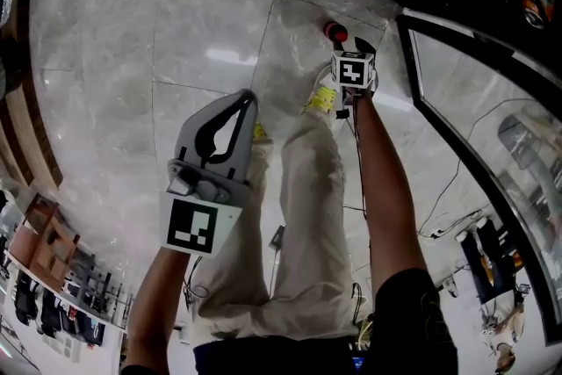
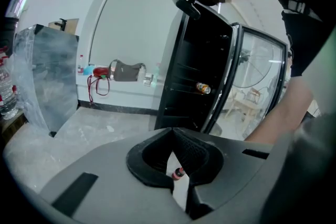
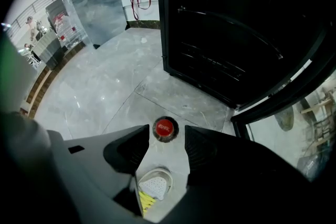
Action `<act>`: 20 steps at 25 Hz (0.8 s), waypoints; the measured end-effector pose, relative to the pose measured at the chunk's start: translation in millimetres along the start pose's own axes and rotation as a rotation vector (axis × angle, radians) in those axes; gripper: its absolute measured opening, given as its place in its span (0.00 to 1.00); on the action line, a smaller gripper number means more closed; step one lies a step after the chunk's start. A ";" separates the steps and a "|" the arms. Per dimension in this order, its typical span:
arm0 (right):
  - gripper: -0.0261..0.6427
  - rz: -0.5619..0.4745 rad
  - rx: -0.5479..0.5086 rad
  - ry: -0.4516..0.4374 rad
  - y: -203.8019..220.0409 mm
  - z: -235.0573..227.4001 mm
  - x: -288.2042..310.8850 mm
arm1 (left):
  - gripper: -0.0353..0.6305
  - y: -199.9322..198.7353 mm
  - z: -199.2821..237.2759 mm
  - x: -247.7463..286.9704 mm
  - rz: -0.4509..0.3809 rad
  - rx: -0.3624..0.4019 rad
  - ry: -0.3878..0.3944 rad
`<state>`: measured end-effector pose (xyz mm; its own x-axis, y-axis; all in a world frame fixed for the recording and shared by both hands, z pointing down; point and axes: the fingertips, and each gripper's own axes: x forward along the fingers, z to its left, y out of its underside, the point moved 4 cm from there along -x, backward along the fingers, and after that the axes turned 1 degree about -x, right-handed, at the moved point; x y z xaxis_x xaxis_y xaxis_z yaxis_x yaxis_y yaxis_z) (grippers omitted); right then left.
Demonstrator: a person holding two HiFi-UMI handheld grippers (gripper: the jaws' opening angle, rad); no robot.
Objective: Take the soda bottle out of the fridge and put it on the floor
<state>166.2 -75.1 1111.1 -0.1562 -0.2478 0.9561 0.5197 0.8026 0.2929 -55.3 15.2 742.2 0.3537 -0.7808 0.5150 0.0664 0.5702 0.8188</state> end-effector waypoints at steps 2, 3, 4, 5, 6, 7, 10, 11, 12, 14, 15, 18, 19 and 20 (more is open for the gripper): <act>0.31 -0.025 0.007 0.003 -1.4 1.8 -25.5 | 0.08 -11.9 -7.7 -7.5 -0.009 0.002 0.007; 0.29 -0.036 0.019 0.013 -0.5 1.9 -41.9 | 0.08 -20.1 -12.6 -12.6 -0.012 0.007 0.014; 0.25 -0.059 0.033 0.024 -1.6 1.4 -61.4 | 0.08 -29.6 -18.4 -18.1 -0.015 0.015 0.023; 0.21 -0.091 0.053 0.036 -4.9 0.0 -83.7 | 0.08 -40.2 -24.6 -23.8 -0.019 0.027 0.033; 0.16 -0.130 0.082 0.046 -10.2 -1.9 -108.4 | 0.08 -51.8 -30.8 -29.5 -0.023 0.040 0.043; 0.11 -0.175 0.118 0.052 -17.6 -3.2 -135.2 | 0.08 -63.9 -36.5 -35.3 -0.027 0.053 0.054; 0.03 -0.303 0.193 0.053 -40.9 -0.9 -219.5 | 0.08 -99.1 -50.1 -53.6 -0.034 0.086 0.086; 0.03 -0.333 0.200 0.052 -46.4 1.2 -246.3 | 0.08 -109.7 -54.4 -59.9 -0.036 0.092 0.096; 0.03 -0.358 0.204 0.054 -50.6 3.9 -271.7 | 0.08 -119.6 -58.3 -66.3 -0.040 0.096 0.105; 0.03 -0.403 0.218 0.060 -58.2 9.7 -316.4 | 0.08 -138.2 -64.8 -78.3 -0.056 0.113 0.122; 0.03 -0.424 0.230 0.064 -61.7 11.4 -336.1 | 0.08 -146.6 -68.0 -83.3 -0.068 0.122 0.130; 0.03 -0.487 0.261 0.086 -72.1 10.3 -390.4 | 0.08 -165.5 -78.8 -92.3 -0.087 0.125 0.147; 0.03 -0.509 0.271 0.096 -76.0 9.5 -408.2 | 0.08 -171.8 -82.7 -94.1 -0.091 0.128 0.156; 0.03 -0.531 0.282 0.104 -79.7 9.4 -426.7 | 0.08 -178.7 -87.0 -96.3 -0.094 0.135 0.166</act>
<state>183.5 -28.3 679.8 -0.2428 -0.6941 0.6777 0.1479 0.6639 0.7330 -20.0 10.7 524.2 0.5012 -0.7696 0.3957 -0.0158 0.4490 0.8934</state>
